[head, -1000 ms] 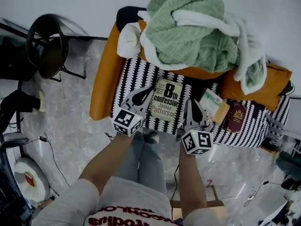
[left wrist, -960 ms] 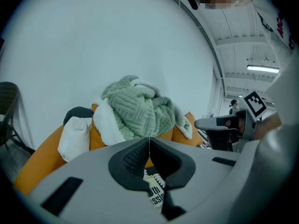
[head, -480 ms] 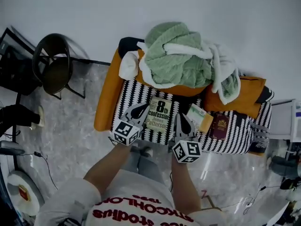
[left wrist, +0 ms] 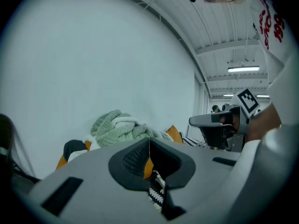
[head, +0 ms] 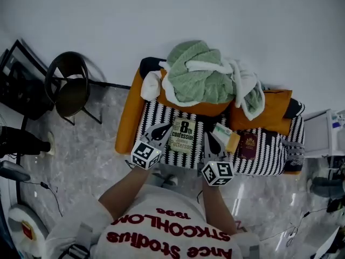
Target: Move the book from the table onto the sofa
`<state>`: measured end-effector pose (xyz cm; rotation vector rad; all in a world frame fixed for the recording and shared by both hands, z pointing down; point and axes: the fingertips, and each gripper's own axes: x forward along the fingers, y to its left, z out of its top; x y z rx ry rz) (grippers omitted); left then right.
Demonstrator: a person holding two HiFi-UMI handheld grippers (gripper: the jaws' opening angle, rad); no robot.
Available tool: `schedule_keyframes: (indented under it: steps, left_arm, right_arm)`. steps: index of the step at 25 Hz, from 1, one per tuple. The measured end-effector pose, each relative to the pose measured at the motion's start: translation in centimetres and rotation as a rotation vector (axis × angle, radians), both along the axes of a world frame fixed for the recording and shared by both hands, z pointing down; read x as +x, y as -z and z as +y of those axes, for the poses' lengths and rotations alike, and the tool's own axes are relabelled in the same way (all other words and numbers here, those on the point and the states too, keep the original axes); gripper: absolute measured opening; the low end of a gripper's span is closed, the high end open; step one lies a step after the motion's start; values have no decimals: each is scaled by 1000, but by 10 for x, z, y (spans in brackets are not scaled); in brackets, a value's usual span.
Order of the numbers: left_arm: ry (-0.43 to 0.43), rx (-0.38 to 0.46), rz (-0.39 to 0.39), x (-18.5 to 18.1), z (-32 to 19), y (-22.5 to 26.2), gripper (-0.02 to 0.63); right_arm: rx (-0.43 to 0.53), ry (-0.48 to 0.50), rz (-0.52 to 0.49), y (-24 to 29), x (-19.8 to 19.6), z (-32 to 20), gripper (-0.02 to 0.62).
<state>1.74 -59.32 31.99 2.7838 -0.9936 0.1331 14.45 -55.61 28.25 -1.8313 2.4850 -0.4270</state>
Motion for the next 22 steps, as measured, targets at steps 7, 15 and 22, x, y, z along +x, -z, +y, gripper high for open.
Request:
schedule_keyframes:
  steps: [7, 15, 22]
  left_arm:
    - [-48, 70, 45, -2, 32, 43, 20]
    - [-59, 71, 61, -9, 52, 52, 20]
    - [-55, 70, 59, -14, 57, 51, 20]
  right_arm:
    - [48, 17, 27, 30, -10, 31, 29]
    - [92, 7, 33, 50, -14, 46, 26]
    - [99, -20, 12, 53, -7, 55, 26]
